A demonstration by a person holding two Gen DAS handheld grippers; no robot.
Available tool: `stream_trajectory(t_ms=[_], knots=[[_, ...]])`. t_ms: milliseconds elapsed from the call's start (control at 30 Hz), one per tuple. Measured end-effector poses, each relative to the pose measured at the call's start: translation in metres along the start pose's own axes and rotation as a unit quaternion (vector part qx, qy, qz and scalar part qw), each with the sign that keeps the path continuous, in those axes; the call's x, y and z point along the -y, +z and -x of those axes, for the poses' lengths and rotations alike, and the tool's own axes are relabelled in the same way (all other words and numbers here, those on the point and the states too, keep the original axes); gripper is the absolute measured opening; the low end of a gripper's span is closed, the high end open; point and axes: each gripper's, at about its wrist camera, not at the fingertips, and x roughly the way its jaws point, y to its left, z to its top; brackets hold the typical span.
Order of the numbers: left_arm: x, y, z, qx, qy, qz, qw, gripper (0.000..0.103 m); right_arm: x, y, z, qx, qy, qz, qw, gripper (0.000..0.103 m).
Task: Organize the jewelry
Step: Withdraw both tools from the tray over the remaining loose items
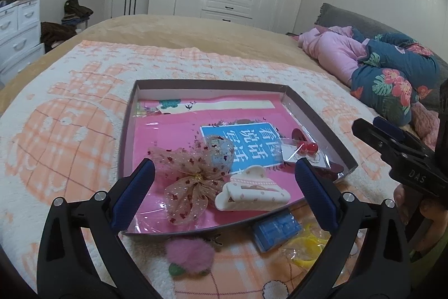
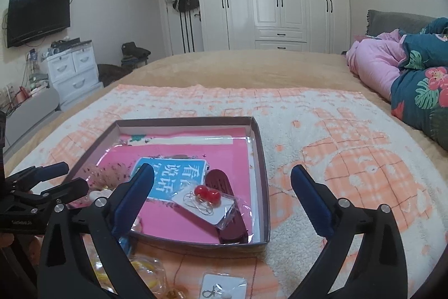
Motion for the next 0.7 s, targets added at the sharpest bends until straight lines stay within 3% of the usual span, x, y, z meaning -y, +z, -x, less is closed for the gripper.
stream_trajectory(t_ms=[700], knots=[[0.003,0.001,0.052,0.059,0.012,0.006,0.9982,0.092,-0.021,-0.004,0.06,0.057,-0.003,0.041,0.998,0.096]])
